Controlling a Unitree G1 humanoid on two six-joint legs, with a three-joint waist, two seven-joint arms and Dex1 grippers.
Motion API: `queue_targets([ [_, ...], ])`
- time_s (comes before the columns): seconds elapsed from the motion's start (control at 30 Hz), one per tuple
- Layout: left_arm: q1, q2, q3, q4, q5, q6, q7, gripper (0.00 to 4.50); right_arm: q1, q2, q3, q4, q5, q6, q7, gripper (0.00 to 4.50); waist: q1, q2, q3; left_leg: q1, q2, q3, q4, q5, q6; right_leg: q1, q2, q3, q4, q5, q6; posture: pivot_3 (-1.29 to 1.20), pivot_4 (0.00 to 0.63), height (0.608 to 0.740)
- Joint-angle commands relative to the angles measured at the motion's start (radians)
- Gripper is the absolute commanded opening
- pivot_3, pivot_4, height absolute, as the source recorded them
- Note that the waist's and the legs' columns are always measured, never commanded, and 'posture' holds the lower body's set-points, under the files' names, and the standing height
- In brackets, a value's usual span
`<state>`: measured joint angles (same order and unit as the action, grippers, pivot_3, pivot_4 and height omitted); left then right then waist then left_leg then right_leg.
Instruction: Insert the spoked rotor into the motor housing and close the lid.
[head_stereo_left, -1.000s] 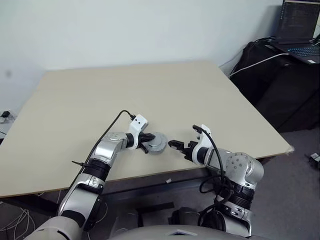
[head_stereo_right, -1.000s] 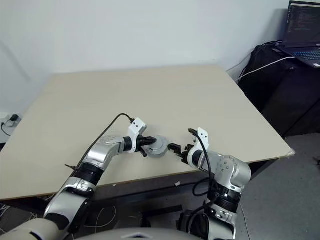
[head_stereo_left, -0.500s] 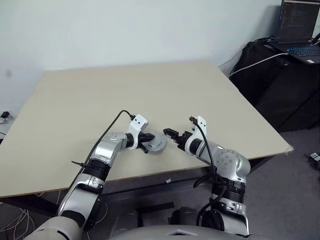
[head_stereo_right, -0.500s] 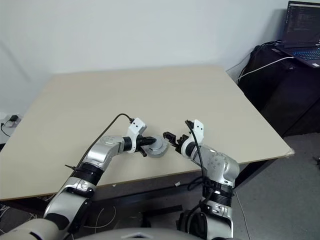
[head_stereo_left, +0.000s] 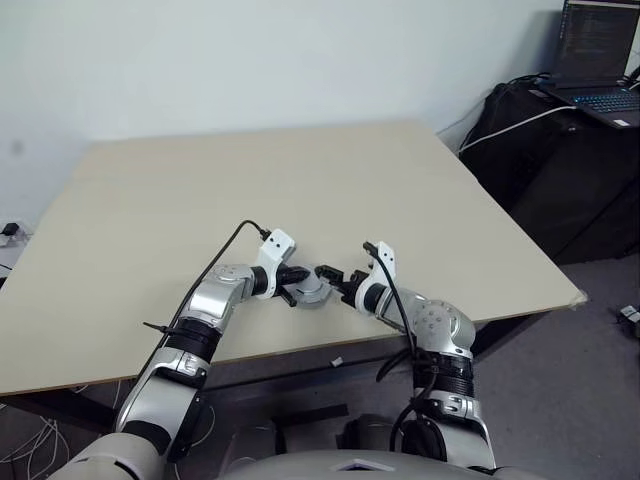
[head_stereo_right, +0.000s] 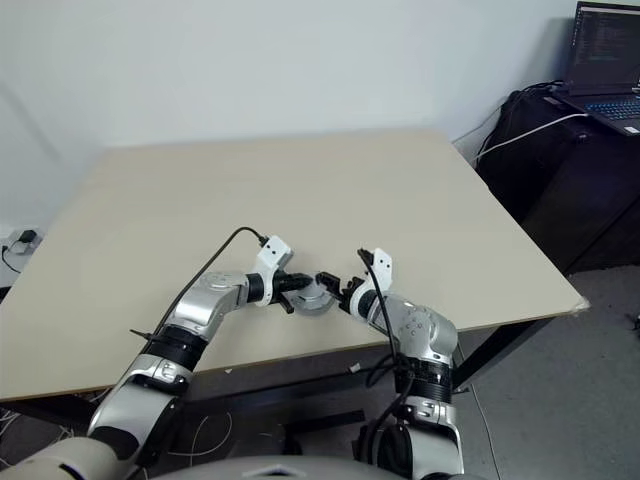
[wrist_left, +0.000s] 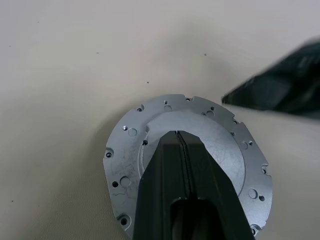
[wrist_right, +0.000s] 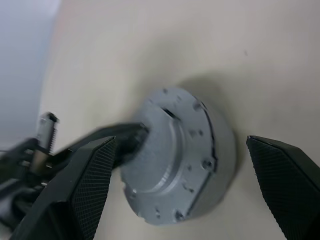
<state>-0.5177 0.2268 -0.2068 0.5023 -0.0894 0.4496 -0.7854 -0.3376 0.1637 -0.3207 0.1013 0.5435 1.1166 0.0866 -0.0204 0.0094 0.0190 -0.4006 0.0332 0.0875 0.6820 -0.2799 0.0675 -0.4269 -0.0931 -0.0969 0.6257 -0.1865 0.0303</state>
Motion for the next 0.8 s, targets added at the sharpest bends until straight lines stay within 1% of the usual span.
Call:
queue_targets([
  [0.03,0.013,0.0,-0.021,0.023,0.02,0.016,0.004,0.0,0.047,0.066,0.041,0.0,0.022,-0.005,-0.001,4.49,0.0,0.0,0.0,0.0,0.0,0.0,0.0,0.0,0.0,0.0,0.0,0.0,0.0,0.0,0.0,0.0,0.0,0.74],
  [0.4,0.015,0.0,-0.02,0.021,0.019,0.017,0.004,0.0,0.034,0.078,0.002,0.051,0.074,0.041,-0.014,4.49,0.0,0.0,0.0,0.0,0.0,0.0,0.0,0.0,0.0,0.0,0.0,0.0,0.0,0.0,0.0,0.0,0.0,0.74],
  [0.63,0.017,-0.001,-0.021,0.019,0.019,0.017,0.005,0.0,0.016,0.086,-0.032,0.103,0.122,0.021,-0.038,4.49,-0.001,0.0,0.0,0.001,0.0,0.0,0.0,0.0,0.0,0.0,0.0,0.0,0.0,0.0,0.0,0.0,0.0,0.74],
  [0.8,0.019,-0.002,-0.021,0.016,0.018,0.019,0.006,0.0,0.014,0.083,-0.041,0.141,0.184,0.006,0.002,4.49,-0.004,0.0,0.0,0.003,0.001,0.0,0.0,0.0,0.0,0.0,0.0,0.0,0.0,0.0,0.0,0.0,0.0,0.74],
])
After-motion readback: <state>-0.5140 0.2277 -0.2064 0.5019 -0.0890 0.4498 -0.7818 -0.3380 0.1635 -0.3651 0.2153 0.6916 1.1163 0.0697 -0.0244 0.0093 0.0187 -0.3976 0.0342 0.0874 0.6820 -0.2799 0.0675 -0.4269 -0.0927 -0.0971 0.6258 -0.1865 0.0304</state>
